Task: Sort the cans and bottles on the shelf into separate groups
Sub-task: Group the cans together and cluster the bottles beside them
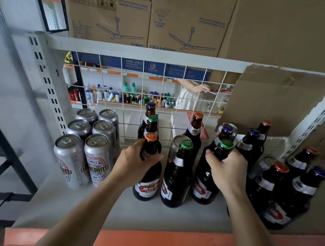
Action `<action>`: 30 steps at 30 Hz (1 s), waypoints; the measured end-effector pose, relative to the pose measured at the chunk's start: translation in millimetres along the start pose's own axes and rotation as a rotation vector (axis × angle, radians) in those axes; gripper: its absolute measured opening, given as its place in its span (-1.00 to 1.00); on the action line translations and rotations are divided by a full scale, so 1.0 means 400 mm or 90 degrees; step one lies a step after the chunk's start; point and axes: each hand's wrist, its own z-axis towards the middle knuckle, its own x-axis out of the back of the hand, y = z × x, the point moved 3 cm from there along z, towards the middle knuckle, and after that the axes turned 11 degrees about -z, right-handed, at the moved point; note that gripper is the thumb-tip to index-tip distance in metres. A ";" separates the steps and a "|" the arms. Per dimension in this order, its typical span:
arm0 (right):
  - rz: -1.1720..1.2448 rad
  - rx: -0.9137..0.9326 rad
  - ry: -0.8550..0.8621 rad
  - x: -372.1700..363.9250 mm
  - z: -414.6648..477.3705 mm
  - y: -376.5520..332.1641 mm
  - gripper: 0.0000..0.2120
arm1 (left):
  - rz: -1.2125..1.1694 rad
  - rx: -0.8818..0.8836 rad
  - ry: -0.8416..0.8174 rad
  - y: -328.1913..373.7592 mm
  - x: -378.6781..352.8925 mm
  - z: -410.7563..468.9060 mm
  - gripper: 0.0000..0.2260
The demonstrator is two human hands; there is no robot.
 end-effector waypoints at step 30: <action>0.077 0.099 0.083 0.066 -0.133 -0.062 -0.79 | 0.058 -0.200 0.069 0.060 0.052 -0.151 -0.83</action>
